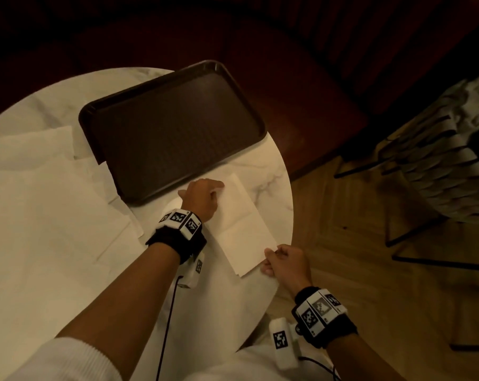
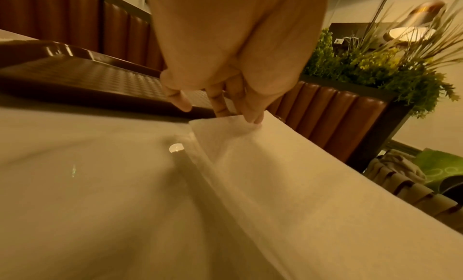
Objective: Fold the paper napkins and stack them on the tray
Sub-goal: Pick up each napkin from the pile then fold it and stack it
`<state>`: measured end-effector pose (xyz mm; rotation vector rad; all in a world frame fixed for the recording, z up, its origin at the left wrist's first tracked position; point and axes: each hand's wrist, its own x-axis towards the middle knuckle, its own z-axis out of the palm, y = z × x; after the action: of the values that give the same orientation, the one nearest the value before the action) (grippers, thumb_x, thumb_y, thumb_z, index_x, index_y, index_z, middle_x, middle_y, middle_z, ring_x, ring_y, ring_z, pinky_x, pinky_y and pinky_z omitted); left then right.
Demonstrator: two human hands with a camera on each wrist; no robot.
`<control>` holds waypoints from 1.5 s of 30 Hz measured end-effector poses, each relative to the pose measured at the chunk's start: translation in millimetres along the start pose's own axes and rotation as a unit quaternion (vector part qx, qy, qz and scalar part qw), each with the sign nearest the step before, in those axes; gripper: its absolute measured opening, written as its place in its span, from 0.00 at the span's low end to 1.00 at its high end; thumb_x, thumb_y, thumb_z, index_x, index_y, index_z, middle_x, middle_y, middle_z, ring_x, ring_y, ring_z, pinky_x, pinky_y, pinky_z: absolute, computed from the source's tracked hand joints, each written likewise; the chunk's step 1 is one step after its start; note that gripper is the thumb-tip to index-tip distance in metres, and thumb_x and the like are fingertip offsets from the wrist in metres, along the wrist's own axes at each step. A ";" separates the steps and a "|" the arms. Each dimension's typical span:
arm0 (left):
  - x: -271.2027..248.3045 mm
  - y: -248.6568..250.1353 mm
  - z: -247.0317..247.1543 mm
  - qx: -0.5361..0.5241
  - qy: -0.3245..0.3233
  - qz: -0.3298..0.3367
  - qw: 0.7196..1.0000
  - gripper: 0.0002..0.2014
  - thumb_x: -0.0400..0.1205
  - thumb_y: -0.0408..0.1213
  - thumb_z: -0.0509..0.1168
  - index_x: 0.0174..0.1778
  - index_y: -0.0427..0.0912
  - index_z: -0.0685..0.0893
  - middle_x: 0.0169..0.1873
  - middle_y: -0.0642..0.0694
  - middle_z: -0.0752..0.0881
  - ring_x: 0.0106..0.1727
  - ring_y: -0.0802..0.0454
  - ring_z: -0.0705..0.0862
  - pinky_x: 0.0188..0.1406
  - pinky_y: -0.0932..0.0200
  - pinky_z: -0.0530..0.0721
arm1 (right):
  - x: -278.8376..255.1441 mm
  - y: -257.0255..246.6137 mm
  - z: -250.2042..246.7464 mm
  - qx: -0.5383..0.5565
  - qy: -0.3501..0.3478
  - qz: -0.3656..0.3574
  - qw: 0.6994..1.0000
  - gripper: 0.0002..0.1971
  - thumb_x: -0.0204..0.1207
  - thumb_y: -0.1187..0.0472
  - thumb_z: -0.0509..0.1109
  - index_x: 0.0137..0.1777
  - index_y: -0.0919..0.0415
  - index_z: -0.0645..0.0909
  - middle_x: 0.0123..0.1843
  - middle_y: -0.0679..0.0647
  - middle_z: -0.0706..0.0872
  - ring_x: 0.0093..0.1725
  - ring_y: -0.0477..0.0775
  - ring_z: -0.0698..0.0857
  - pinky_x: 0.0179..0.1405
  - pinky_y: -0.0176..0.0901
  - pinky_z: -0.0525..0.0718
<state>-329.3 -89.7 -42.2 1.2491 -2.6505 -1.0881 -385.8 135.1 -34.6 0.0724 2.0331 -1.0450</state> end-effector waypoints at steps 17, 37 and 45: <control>-194.2 -127.5 -86.0 -0.198 0.047 -0.242 0.949 0.10 0.79 0.36 0.65 0.54 0.44 0.86 0.51 0.44 0.88 0.47 0.51 0.86 0.47 0.65 0.78 | -62.4 -69.5 80.3 -0.378 -0.039 -0.299 0.875 0.12 0.73 0.51 0.72 0.47 0.54 0.73 0.32 0.50 0.78 0.36 0.55 0.80 0.33 0.45 0.78; -317.5 -245.0 -81.3 -0.093 -0.035 -0.341 0.935 0.31 0.83 0.50 0.55 0.80 0.62 0.47 0.63 0.45 0.71 0.66 0.47 0.74 0.68 0.46 0.71 | -74.8 -73.5 367.0 -0.472 -0.025 -0.101 0.875 0.56 0.68 0.40 0.75 0.79 0.76 0.47 0.76 0.69 0.67 0.74 0.67 0.71 0.69 0.55 0.75; -317.0 -253.7 -73.2 -0.106 0.004 -0.337 0.936 0.30 0.83 0.48 0.56 0.78 0.67 0.50 0.54 0.51 0.71 0.62 0.49 0.76 0.66 0.46 0.70 | -61.2 -84.2 351.7 -0.469 0.006 -0.171 0.866 0.43 0.62 0.50 0.82 0.72 0.57 0.60 0.74 0.67 0.61 0.72 0.69 0.66 0.66 0.64 0.75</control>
<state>78.3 -27.1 -54.2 2.1624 -2.0369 -1.3655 -151.3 -146.6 -46.8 -0.8126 2.4026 -0.1359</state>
